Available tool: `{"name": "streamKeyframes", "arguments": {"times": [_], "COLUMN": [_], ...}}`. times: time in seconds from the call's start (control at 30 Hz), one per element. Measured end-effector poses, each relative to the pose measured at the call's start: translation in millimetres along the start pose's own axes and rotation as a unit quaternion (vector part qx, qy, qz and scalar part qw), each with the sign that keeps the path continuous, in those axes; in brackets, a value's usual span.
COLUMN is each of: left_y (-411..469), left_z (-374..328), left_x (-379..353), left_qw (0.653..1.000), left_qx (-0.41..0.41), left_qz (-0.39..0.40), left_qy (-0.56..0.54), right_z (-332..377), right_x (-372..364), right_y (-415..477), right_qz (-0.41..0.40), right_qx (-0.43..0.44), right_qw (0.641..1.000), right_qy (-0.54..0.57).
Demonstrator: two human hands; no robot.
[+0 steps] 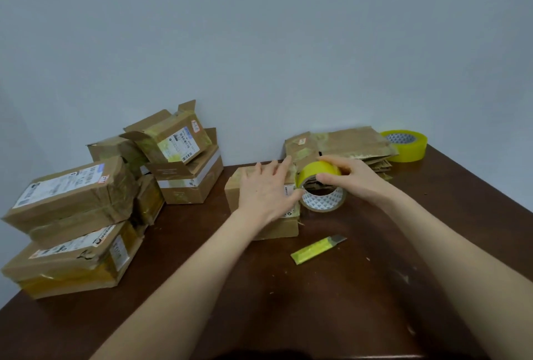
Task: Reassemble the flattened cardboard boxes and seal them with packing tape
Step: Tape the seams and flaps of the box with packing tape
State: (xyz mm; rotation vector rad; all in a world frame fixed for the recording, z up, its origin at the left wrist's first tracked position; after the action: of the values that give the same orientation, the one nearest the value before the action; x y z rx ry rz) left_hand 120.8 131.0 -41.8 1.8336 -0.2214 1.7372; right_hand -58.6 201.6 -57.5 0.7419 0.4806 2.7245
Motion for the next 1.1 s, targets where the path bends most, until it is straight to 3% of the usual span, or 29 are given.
{"name": "streamKeyframes", "arguments": {"times": [0.17, 0.23, 0.43, 0.7, 0.93, 1.03, 1.1], "left_y": [7.2, 7.1, 8.8, 6.6, 5.0, -7.2, -26.3], "left_z": [19.8, 24.9, 26.5, 25.1, 25.6, 25.0, 17.7], "left_x": [1.3, 0.9, -2.6, -4.1, 1.2, 7.8, 12.5], "left_qw": [0.996, 0.994, 0.994, 0.993, 0.992, 0.988, 0.964], "left_qx": [-0.076, -0.09, -0.099, -0.11, -0.122, -0.144, -0.204], "left_qz": [0.047, 0.057, 0.035, 0.031, 0.018, -0.048, -0.161], "left_qy": [0.011, 0.011, 0.018, 0.011, -0.007, -0.039, -0.064], "right_z": [-10.9, -8.4, -1.6, -13.7, -7.2, -4.0, -2.5], "right_x": [-9.3, -11.8, 8.2, -0.7, -7.8, -12.9, -16.0], "right_y": [-19.2, -20.7, -23.4, -28.2, -18.5, -17.5, -17.8], "right_qz": [-0.01, -0.031, 0.012, 0.02, 0.005, -0.005, -0.007], "right_qx": [-0.08, -0.079, -0.041, -0.038, -0.027, -0.037, -0.04], "right_qw": [0.974, 0.969, 0.999, 0.999, 0.991, 0.991, 0.991], "right_qy": [0.212, 0.231, -0.006, -0.02, -0.131, -0.125, -0.129]}}
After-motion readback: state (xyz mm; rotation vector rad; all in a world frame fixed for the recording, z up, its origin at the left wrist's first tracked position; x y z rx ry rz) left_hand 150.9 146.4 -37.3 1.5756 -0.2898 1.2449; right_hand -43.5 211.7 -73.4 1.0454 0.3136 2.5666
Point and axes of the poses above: each hand's wrist, its own y-axis towards the middle knuckle, its own x-axis out of the back of the hand, z = x × y, the point moved 3 cm from there along y, towards the middle knuckle, and after that the axes turned 11 degrees about x, right-handed, at the moved point
